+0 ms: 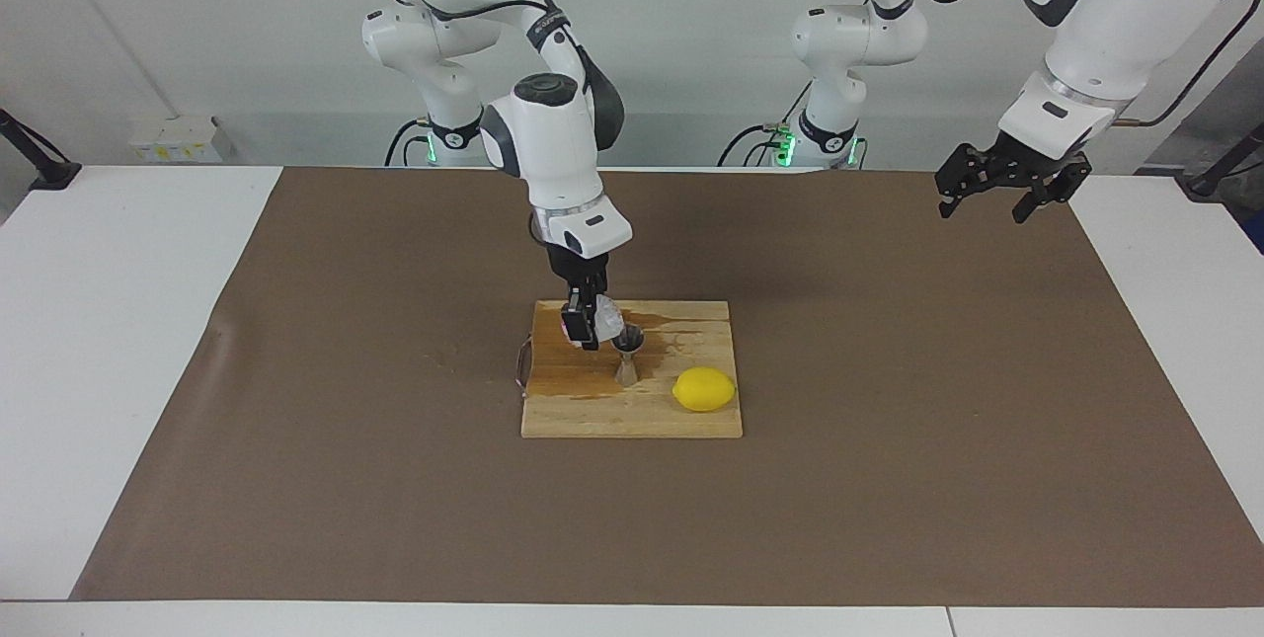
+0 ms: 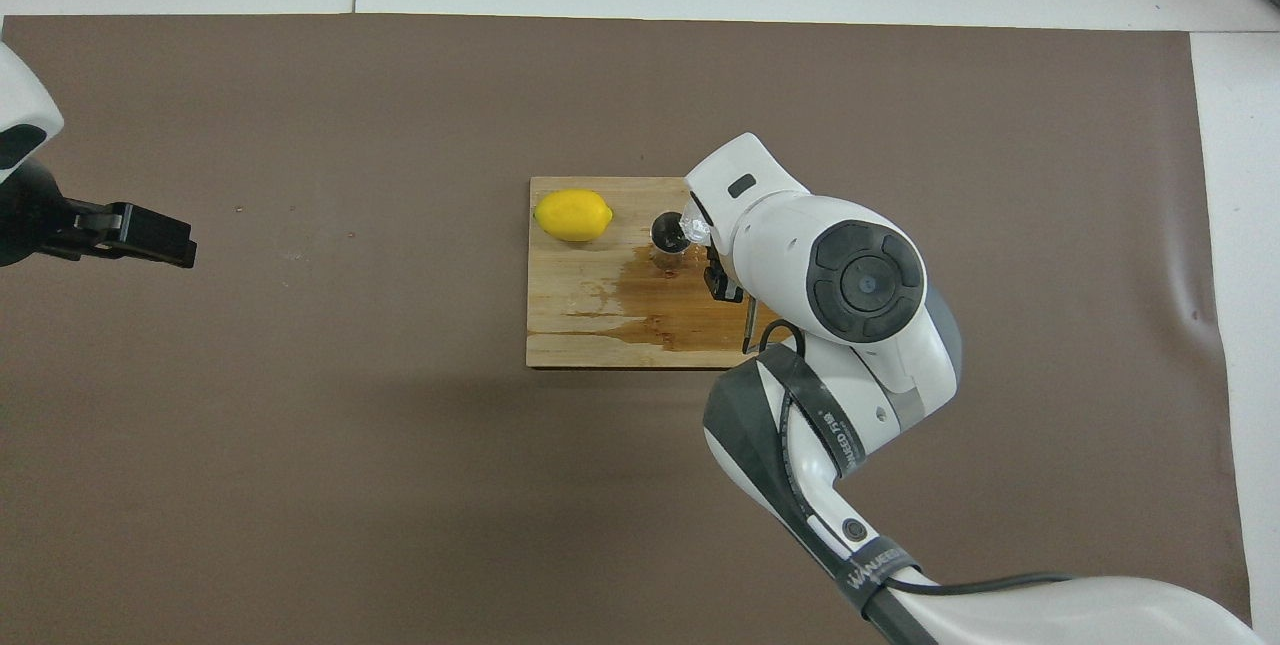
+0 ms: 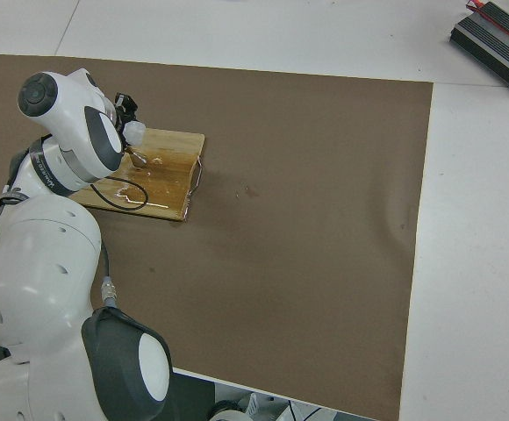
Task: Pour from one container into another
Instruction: 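Tilt the white cup over the jigger with the right gripper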
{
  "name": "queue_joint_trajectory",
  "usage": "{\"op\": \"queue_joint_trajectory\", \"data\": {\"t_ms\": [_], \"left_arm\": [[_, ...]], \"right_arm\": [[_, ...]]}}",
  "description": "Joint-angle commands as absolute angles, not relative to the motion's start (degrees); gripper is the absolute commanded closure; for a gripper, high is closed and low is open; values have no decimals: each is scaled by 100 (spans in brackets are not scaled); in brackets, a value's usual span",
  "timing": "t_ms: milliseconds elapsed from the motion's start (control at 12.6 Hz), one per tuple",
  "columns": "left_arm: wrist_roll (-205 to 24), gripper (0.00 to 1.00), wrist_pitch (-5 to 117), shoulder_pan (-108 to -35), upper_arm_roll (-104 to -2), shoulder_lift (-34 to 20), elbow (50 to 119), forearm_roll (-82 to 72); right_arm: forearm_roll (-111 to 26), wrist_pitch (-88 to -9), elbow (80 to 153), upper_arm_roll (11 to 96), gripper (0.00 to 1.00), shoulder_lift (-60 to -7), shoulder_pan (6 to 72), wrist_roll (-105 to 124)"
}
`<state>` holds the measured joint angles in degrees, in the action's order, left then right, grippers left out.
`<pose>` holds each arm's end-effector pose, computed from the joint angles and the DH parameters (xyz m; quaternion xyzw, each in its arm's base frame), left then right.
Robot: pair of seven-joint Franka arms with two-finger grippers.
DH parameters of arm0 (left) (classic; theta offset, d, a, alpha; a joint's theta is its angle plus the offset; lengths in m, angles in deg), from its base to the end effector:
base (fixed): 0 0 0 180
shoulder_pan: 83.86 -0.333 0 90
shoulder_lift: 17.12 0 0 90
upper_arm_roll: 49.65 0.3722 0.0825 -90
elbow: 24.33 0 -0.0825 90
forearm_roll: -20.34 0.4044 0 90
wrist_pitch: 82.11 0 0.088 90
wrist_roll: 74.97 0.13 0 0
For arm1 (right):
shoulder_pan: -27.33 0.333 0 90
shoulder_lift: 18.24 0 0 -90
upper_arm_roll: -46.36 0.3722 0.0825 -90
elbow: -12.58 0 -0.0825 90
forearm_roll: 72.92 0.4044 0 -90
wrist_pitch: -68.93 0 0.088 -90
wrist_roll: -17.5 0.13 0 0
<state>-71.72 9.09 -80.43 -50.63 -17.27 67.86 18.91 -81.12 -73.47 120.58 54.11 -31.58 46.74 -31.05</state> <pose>0.5727 -0.0474 0.6422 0.9977 -0.0664 -0.0075 0.0124 0.6112 0.3052 0.4479 0.7483 0.6361 0.1736 0.0718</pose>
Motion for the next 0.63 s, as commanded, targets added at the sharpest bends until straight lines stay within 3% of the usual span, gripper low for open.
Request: {"op": "queue_joint_trajectory", "data": {"t_ms": [0, 238, 555], "left_arm": [[-7154, 0, 876, -8087, -5079, -1844, 6874, 1841], [-7154, 0, 876, -8087, -5079, -1844, 6874, 1841], [-7154, 0, 876, -8095, -5079, -1844, 6874, 1841]], "right_arm": [[-8206, -7346, 12006, 5444, 88, -3169, 4623, -2952], [-7909, -7354, 12015, 5453, 88, -3073, 4605, -3083], [-5777, -7486, 12007, 5444, 88, -2967, 4325, -4942]]}}
